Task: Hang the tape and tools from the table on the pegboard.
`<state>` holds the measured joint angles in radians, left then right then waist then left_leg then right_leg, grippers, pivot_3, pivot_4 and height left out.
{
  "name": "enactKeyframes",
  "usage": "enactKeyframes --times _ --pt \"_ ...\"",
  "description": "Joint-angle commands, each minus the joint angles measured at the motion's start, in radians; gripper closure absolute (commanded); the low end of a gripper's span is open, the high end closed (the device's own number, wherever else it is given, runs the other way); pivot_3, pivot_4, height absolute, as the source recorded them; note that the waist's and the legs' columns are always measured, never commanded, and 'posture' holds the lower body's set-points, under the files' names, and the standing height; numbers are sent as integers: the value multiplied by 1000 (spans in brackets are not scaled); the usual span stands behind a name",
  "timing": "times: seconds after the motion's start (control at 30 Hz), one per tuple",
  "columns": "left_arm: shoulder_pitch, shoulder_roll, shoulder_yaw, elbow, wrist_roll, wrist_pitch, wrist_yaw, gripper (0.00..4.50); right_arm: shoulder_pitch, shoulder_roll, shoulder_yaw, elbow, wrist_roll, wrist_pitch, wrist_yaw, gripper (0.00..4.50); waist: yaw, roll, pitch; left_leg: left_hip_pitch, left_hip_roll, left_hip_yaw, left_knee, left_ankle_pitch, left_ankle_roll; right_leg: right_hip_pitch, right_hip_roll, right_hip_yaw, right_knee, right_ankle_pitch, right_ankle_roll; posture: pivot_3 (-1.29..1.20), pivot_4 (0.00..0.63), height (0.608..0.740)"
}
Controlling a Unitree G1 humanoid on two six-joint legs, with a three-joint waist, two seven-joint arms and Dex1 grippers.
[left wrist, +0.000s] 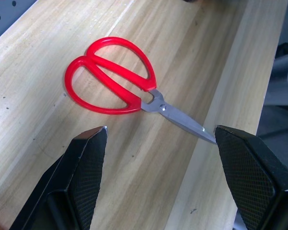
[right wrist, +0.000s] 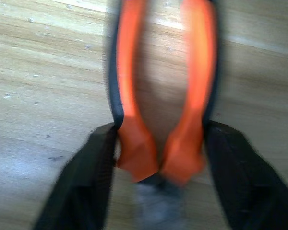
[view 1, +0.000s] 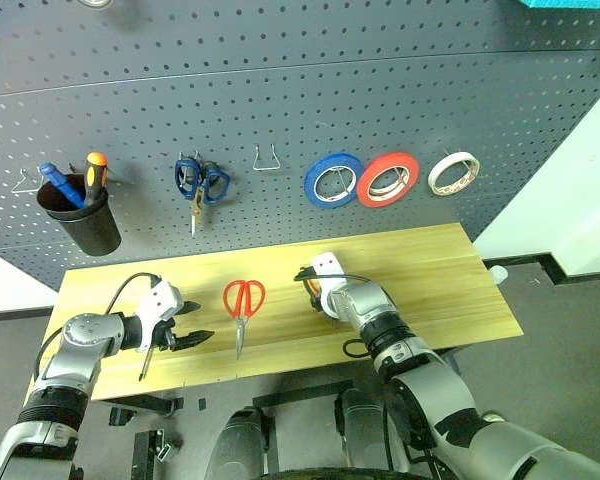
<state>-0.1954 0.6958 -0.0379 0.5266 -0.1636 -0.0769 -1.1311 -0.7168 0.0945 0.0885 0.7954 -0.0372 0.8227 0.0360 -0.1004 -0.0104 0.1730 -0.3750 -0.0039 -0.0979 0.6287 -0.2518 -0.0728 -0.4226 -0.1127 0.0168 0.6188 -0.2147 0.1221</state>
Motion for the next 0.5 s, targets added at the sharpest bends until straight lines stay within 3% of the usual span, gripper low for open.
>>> enactKeyframes --times 0.03,0.17,0.23,0.37,0.5 --pt "8 5 31 -32 -15 -9 7 780 -7 -4 -8 -13 6 23 8 2312 0 0 0 0 0 0 0 0 0 0 0 0 0 0 0 -65 134 730" --pt "22 1 49 -54 -25 -23 16 780 34 -31 55 -143 8 34 112 2311 2 0 0 -1 0 0 0 0 0 0 0 0 0 0 0 -63 133 730" --pt "38 -13 80 -81 -49 -42 38 780 93 -88 161 -306 -17 -18 217 2311 1 0 0 -1 0 0 0 0 0 0 0 0 0 -1 1 -66 133 730" --pt "92 -61 167 -154 -111 -74 121 780 215 -264 329 -639 -90 -296 366 2311 2 1 1 -5 0 0 0 0 0 -4 0 0 -1 -1 3 -77 145 730" --pt "180 -114 247 -243 -166 -98 189 780 268 -361 326 -851 -37 -532 493 2311 -5 -1 2 -5 0 0 0 0 0 -5 0 0 -1 -3 6 -84 158 730"
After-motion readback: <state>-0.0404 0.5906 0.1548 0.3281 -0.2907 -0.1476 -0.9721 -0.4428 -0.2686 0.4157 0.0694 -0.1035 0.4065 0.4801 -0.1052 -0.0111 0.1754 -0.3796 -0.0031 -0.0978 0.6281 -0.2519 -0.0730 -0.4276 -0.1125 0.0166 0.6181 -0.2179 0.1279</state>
